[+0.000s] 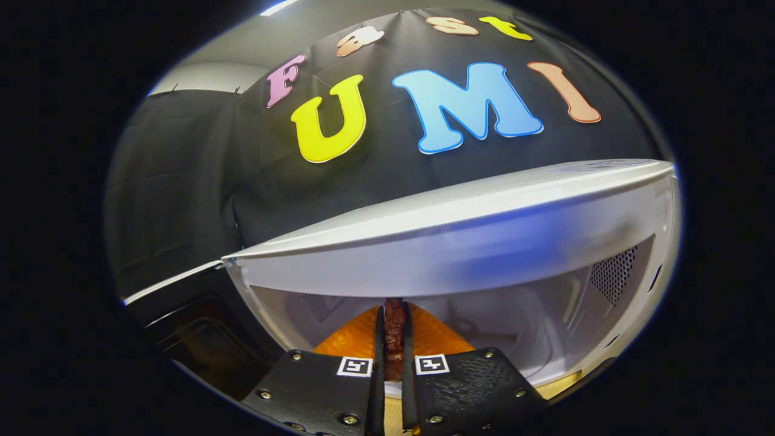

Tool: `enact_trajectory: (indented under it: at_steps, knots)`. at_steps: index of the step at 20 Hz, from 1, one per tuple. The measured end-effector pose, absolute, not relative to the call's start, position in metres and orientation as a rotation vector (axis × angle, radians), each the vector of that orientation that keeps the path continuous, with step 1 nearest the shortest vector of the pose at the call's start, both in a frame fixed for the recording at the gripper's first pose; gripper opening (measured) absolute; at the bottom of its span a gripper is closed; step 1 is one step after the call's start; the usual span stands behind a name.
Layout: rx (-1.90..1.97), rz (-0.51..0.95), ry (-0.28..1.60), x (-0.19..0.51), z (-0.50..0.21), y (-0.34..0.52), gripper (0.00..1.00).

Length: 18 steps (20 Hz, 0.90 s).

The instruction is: Open the microwave, put the food inside, and close the microwave door.

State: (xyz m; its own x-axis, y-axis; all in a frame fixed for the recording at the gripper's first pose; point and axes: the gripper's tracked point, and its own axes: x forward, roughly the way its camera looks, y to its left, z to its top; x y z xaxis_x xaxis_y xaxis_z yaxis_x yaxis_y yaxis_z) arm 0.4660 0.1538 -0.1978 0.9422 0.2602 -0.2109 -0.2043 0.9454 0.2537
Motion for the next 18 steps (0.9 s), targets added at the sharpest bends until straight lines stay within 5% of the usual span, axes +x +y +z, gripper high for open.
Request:
enact_trajectory:
  at_steps: [18]
  knots:
    - [0.621,-0.016,0.207,0.509,-0.239,0.139,0.22]
